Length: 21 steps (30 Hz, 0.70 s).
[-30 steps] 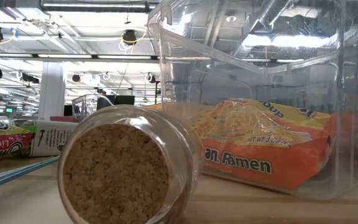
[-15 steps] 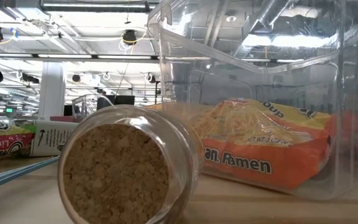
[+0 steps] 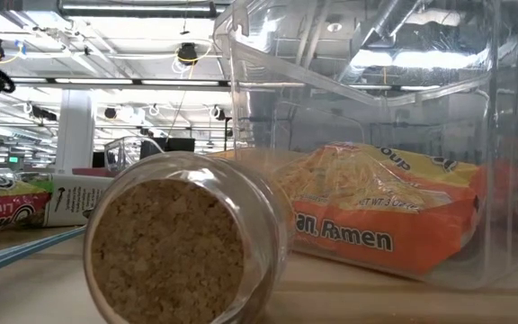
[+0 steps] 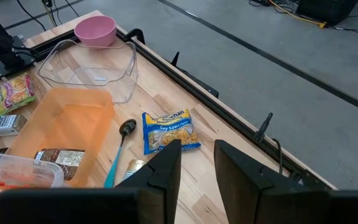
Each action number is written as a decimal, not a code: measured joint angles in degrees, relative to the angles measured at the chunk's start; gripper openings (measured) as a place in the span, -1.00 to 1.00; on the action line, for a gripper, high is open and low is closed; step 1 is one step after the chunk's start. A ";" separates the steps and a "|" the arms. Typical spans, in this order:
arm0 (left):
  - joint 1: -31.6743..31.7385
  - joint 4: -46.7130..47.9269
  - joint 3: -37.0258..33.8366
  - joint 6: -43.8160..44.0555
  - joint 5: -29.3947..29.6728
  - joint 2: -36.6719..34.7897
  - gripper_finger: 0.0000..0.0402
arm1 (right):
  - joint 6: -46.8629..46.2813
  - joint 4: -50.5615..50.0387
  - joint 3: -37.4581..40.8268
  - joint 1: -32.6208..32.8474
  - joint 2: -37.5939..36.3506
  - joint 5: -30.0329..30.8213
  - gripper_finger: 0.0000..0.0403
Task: Pick & Place Food Item
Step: Put the blue spoon into the top transparent bin
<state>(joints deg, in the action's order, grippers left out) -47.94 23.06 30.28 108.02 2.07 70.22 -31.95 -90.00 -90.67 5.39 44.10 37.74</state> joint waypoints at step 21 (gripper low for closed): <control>4.10 12.49 12.48 -15.42 20.82 -7.31 -1.00 | -1.58 -0.01 0.00 0.00 0.02 2.52 -0.54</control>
<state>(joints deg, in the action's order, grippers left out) -43.84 35.55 42.76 92.60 22.89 62.91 -33.53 -90.01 -90.67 5.39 44.12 40.26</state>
